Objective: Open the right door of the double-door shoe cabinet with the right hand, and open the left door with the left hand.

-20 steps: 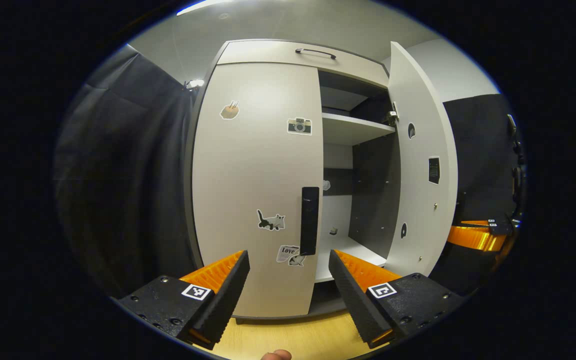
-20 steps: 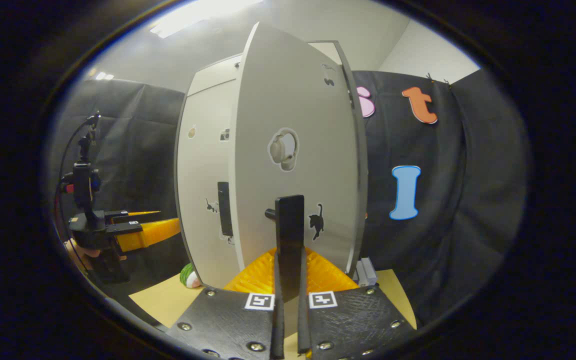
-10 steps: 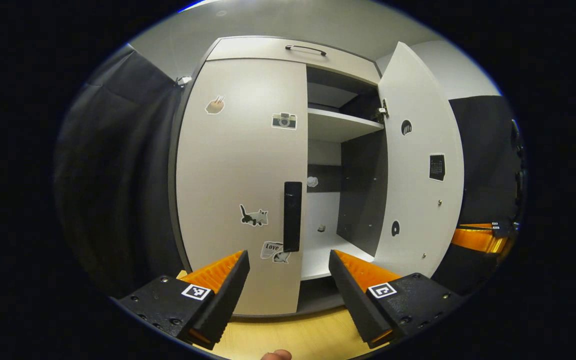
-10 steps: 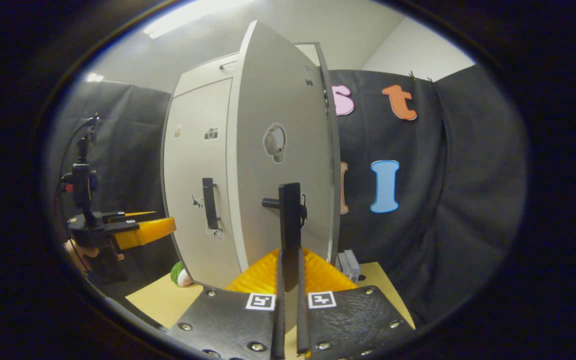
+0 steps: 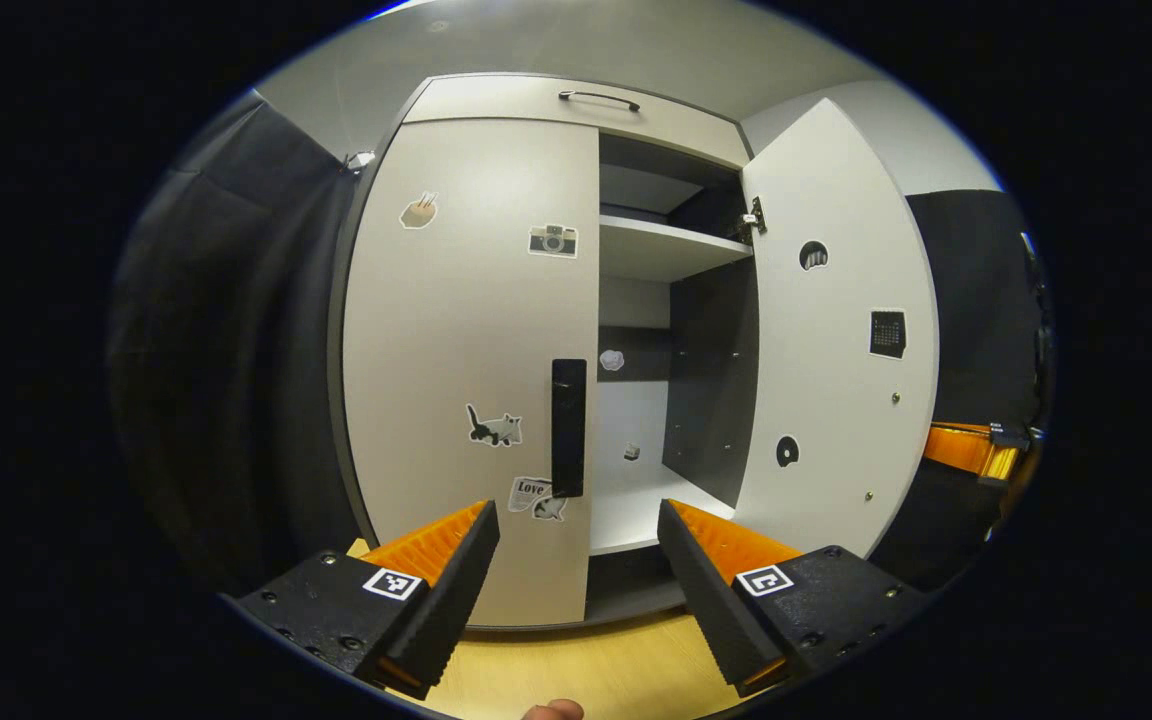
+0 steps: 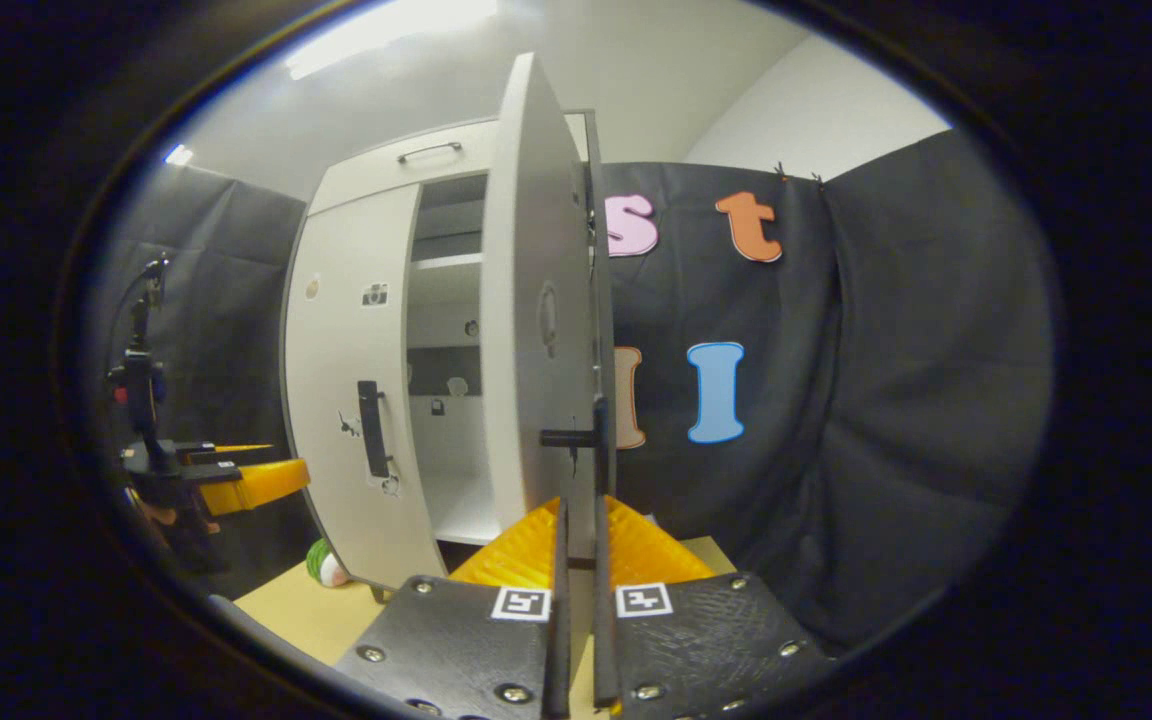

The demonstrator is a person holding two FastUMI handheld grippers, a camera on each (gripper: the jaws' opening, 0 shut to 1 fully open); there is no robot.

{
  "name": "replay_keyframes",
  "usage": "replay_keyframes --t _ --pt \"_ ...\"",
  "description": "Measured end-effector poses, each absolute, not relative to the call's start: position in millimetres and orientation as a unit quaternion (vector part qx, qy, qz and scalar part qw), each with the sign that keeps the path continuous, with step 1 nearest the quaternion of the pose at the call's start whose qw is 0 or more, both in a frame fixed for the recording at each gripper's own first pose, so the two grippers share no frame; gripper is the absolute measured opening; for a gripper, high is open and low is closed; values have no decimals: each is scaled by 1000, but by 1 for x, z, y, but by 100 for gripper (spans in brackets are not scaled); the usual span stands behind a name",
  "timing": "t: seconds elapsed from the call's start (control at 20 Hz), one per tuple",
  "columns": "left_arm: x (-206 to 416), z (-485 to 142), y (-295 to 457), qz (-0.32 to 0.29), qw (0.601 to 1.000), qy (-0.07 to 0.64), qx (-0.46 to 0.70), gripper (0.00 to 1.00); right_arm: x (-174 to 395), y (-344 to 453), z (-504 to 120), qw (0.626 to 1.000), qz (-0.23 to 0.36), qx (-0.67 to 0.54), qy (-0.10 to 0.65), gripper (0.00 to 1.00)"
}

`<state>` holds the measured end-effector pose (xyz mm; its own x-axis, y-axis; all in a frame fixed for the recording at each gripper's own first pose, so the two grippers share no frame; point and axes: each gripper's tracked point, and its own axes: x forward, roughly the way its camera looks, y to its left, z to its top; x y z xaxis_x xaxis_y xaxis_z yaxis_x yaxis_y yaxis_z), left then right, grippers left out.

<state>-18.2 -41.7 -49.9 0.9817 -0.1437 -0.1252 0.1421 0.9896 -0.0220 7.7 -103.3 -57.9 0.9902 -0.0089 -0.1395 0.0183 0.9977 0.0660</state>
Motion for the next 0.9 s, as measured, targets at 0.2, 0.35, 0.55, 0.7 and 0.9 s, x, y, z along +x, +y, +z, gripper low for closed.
replay_keyframes --t 0.2,0.35,0.55,0.7,0.9 --pt "-16 -52 -54 -85 994 65 -5 99 -6 -127 -50 997 -35 51 55 1" --pt "-7 -54 -67 -91 994 66 -4 99 -15 -134 -50 996 -48 54 52 1" --pt "21 -57 -65 -79 995 64 -5 99 -46 -143 -42 995 -69 55 44 1" --pt "48 -56 -54 -59 997 59 2 99 -68 -150 -33 994 -89 56 38 1" --pt "77 -64 -45 -39 997 60 13 97 -94 -161 -24 991 -119 54 32 1"
